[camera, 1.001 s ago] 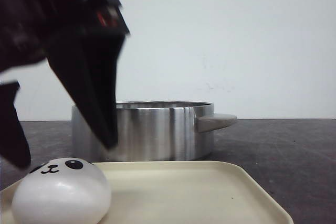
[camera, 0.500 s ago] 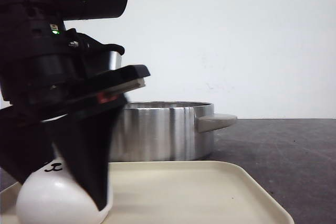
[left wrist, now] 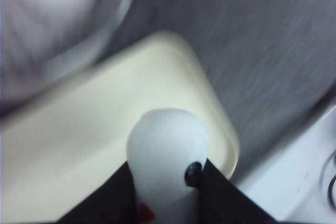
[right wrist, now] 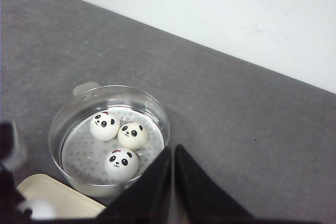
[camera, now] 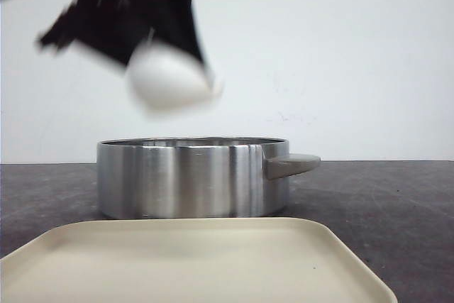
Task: Steam buns
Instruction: 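Lift the bun with the left gripper and carry it over the pot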
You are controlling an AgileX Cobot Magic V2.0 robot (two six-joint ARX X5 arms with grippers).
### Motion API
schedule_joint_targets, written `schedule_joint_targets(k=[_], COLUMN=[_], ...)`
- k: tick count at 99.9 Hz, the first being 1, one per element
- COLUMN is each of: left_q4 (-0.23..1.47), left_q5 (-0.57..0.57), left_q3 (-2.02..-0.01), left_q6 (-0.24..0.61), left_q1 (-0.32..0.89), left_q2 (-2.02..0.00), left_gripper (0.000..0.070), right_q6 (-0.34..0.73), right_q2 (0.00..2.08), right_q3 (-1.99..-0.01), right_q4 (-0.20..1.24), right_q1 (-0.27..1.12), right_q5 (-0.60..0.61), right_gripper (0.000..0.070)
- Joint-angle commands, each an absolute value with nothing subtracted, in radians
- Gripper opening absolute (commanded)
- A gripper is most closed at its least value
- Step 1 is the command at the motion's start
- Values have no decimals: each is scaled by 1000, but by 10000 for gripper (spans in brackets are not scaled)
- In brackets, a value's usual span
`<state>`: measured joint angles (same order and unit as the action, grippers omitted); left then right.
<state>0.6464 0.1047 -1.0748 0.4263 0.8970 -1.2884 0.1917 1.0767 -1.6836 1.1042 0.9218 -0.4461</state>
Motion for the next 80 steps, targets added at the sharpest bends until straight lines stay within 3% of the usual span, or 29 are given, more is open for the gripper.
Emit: schedule_joint_targets(k=[1,10,44,73,80], left_q4=[635,614,684,761,774], left_q5=[76,71,97,107,109], left_q3=[-1141,-1212,-1430,-1512,-1512], left_q6=[346,295,244,247,247], left_q1=[892,842,588,543,543], left_q2=[-1308,-1341,-1684,-1918,-1944], left_gripper=[6,6,7,35,91], right_q6=[210,210,228,229,237], right_q2=[1091,1098,1117,1124,1124], right_q3=[-1694,-1694,-1694,-1694,-1694], right_q4=[1096,1092,1086,1079,1087], right_q1=[933,933,934,934,934], right_q5=[-450,-449,-446,-446,-446], right_gripper=[0,0,0,0,0])
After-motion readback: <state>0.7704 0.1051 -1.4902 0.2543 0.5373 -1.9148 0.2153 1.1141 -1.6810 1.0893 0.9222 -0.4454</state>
